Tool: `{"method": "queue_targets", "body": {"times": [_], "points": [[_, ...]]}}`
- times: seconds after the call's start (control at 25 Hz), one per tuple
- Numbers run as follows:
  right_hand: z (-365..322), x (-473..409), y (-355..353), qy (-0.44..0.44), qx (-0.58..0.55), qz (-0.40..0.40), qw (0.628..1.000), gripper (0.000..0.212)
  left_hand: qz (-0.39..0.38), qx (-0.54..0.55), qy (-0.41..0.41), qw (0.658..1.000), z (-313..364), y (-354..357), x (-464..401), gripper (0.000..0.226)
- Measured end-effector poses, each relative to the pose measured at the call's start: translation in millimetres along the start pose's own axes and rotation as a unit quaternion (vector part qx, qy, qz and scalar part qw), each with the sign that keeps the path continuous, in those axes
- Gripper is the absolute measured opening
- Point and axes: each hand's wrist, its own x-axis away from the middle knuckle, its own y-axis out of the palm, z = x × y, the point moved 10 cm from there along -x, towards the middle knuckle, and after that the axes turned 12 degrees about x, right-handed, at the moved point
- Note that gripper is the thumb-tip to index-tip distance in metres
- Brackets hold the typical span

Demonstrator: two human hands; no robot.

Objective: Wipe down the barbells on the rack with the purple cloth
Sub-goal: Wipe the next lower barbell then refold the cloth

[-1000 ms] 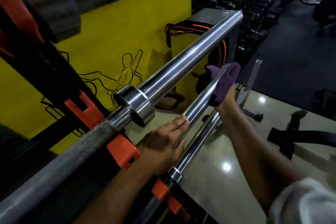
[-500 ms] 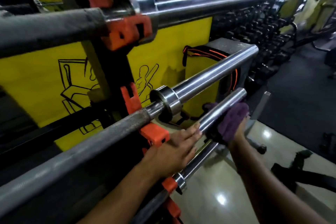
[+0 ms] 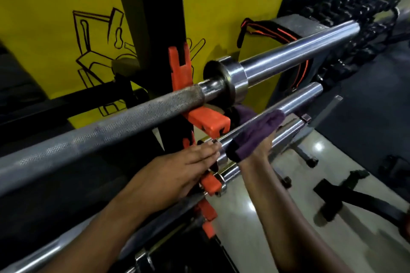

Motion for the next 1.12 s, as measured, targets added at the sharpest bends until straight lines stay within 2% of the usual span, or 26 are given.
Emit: {"method": "queue_targets", "body": {"times": [0.04,0.08,0.16,0.24,0.4,0.56,0.6,0.64,0.72,0.8,0.84,0.92,0.96,1.04,1.12], "points": [[1,3,-3,0.000,0.037,0.044,0.998,0.050,0.002,-0.003,0.002,1.000,-1,1,1,0.046],[2,-6,-2,-0.014,-0.011,0.003,1.000,0.062,0.000,-0.001,-0.001,1.000,-2,2,3,0.047],[-19,-14,-22,-0.018,0.037,0.049,0.998,0.079,-0.012,0.002,-0.007,1.000,-3,5,4,0.051],[-63,-31,-47,-0.051,0.089,0.074,0.992,0.076,-0.013,-0.006,-0.001,1.000,-1,6,5,0.054],[-110,-56,-76,-0.079,0.029,0.103,0.991,0.075,-0.011,-0.010,-0.001,1.000,-3,5,3,0.062],[-57,-6,-25,-0.027,0.040,0.042,0.998,0.084,-0.002,-0.022,-0.004,1.000,0,0,2,0.062],[-33,13,-7,0.009,0.036,0.018,0.999,0.086,0.001,-0.023,-0.002,1.000,2,-1,2,0.058],[-13,31,10,0.042,0.015,-0.007,0.999,0.085,0.003,-0.024,0.001,1.000,2,-1,1,0.054],[8,52,24,0.053,-0.025,-0.034,0.998,0.079,0.001,-0.028,0.002,1.000,2,1,2,0.052],[6,37,15,0.047,-0.014,-0.019,0.999,0.069,-0.006,-0.030,-0.011,0.999,0,2,5,0.055],[-9,26,2,0.033,-0.027,0.005,0.999,0.072,-0.010,-0.032,-0.015,0.999,-1,3,6,0.057],[-31,-13,-11,-0.014,-0.076,0.009,0.997,0.097,-0.020,-0.039,-0.020,0.999,-1,6,7,0.063],[-38,-33,-23,-0.016,-0.067,0.028,0.997,0.108,-0.023,-0.040,-0.023,0.999,-2,6,6,0.066],[-26,-64,-48,-0.008,-0.078,0.075,0.994,0.114,-0.022,-0.035,-0.027,0.999,-4,5,4,0.067],[-16,-48,-47,-0.009,-0.067,0.094,0.993,0.114,-0.020,-0.029,-0.027,0.999,-5,4,4,0.065]]}}
